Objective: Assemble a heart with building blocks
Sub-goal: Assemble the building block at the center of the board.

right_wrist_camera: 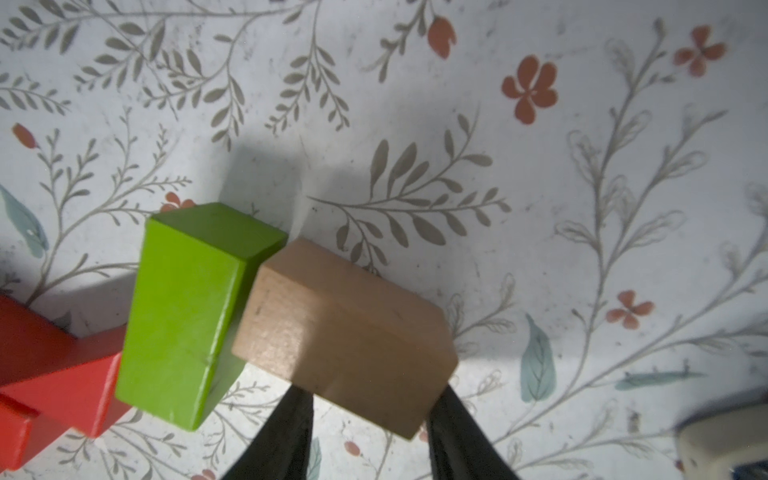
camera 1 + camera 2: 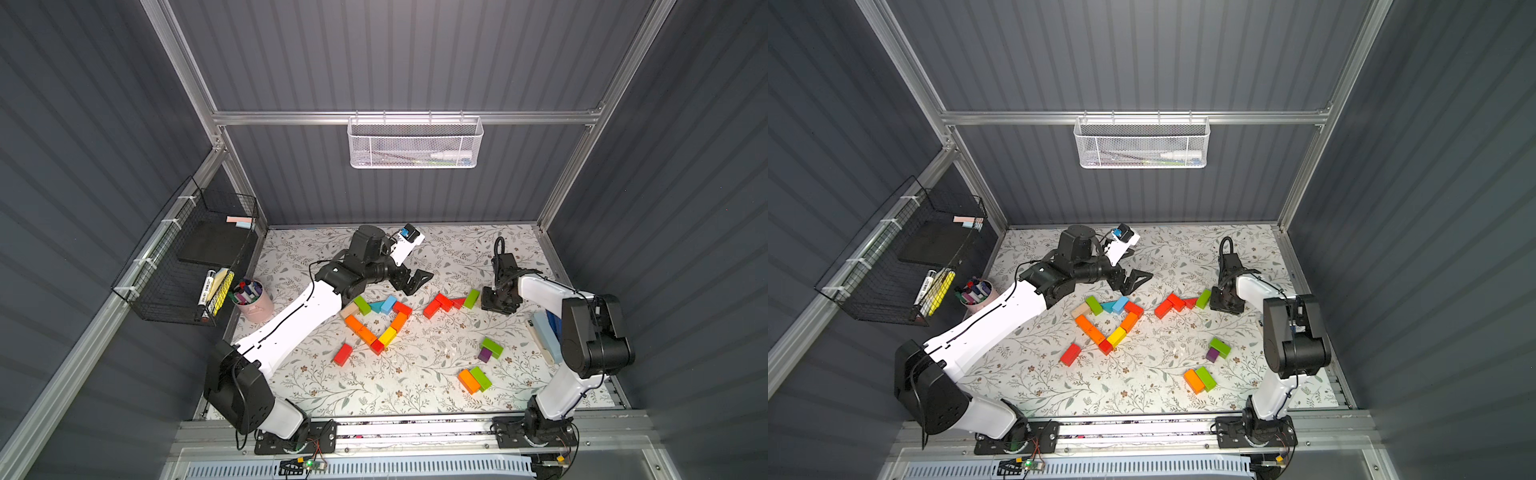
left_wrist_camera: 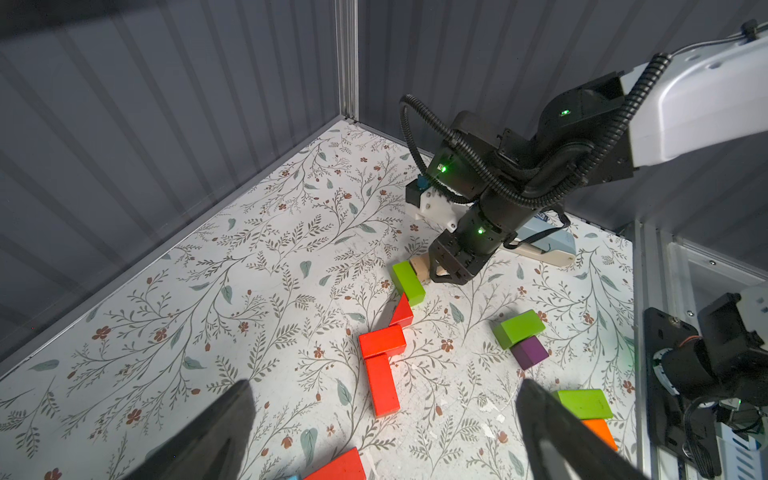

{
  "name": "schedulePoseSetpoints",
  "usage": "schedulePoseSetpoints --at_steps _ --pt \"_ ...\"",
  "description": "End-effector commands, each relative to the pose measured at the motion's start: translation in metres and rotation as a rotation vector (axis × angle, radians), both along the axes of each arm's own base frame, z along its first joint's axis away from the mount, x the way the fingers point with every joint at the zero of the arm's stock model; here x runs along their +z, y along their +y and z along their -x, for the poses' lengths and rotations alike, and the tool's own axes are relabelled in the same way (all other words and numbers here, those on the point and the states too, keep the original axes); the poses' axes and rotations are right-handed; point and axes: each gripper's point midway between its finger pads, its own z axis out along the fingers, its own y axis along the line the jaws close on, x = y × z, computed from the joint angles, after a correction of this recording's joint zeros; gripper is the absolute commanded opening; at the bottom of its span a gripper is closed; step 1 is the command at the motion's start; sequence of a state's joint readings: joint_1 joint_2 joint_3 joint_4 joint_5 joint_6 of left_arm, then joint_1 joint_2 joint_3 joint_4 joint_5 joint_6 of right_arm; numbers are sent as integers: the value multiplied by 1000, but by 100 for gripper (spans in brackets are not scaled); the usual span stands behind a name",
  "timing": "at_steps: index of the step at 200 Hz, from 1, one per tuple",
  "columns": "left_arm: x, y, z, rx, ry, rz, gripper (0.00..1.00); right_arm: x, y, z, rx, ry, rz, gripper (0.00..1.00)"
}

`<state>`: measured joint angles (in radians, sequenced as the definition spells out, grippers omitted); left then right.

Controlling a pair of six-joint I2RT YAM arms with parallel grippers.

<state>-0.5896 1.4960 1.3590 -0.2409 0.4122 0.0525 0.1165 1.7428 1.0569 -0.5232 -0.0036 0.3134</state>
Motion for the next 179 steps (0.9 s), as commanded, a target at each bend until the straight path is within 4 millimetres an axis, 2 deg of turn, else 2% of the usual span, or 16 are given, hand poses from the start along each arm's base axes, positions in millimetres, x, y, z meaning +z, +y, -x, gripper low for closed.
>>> schedulePoseSetpoints --at_steps 1,123,152,179 --pt "2 1 1 -6 17 10 99 1 3 -5 0 -5 -14 46" --pt "2 1 1 -6 17 10 99 3 1 -8 11 -10 2 46" --pt "2 1 1 -5 18 10 99 7 -2 5 -14 20 17 47" --pt "2 1 1 -6 16 10 99 16 2 31 -27 45 -7 52"
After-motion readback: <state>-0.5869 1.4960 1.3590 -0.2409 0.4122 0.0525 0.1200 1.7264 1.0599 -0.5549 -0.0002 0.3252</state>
